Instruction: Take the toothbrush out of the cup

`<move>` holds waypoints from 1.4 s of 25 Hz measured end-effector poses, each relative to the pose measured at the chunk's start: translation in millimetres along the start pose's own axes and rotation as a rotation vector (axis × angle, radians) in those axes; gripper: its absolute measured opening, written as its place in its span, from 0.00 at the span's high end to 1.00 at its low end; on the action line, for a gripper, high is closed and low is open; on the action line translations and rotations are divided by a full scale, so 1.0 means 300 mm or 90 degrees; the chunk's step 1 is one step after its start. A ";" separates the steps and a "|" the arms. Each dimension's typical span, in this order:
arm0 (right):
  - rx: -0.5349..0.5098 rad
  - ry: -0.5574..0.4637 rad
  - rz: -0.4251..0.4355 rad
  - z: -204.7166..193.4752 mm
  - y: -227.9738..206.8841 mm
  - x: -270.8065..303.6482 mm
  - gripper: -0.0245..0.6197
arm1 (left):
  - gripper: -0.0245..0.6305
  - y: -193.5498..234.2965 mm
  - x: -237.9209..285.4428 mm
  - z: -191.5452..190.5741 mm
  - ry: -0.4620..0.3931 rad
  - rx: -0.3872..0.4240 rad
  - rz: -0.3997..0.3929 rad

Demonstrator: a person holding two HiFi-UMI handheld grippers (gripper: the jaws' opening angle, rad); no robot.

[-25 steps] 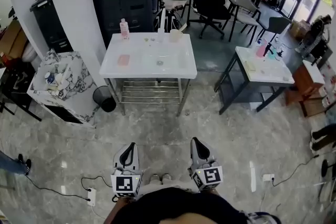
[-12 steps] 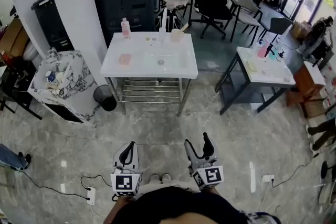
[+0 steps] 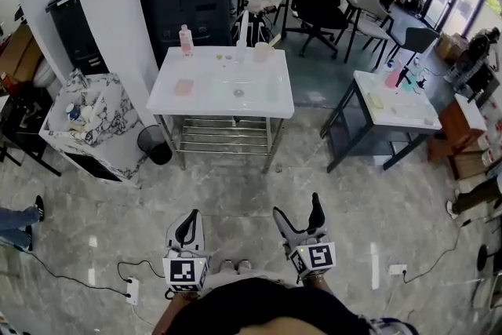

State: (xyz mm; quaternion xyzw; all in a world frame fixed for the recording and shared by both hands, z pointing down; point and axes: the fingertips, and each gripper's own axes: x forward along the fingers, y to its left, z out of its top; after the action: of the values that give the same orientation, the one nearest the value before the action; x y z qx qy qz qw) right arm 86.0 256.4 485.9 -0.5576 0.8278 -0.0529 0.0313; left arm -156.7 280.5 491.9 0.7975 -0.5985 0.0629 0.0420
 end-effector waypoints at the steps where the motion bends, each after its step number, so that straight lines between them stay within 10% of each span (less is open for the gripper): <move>1: 0.000 0.004 0.001 -0.003 -0.006 0.003 0.25 | 0.96 0.000 0.005 -0.004 0.000 -0.002 0.004; 21: -0.020 -0.011 0.047 -0.013 -0.141 0.178 0.25 | 0.96 0.025 0.208 -0.008 0.001 0.027 0.028; 35: -0.025 -0.026 0.024 0.033 -0.318 0.666 0.25 | 0.96 0.182 0.716 0.051 0.007 0.015 -0.004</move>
State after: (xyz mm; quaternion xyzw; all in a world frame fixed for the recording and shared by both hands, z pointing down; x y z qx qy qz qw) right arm 99.6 35.2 489.1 -0.5431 0.8385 -0.0246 0.0377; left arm -149.2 59.1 508.5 0.7995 -0.5950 0.0738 0.0360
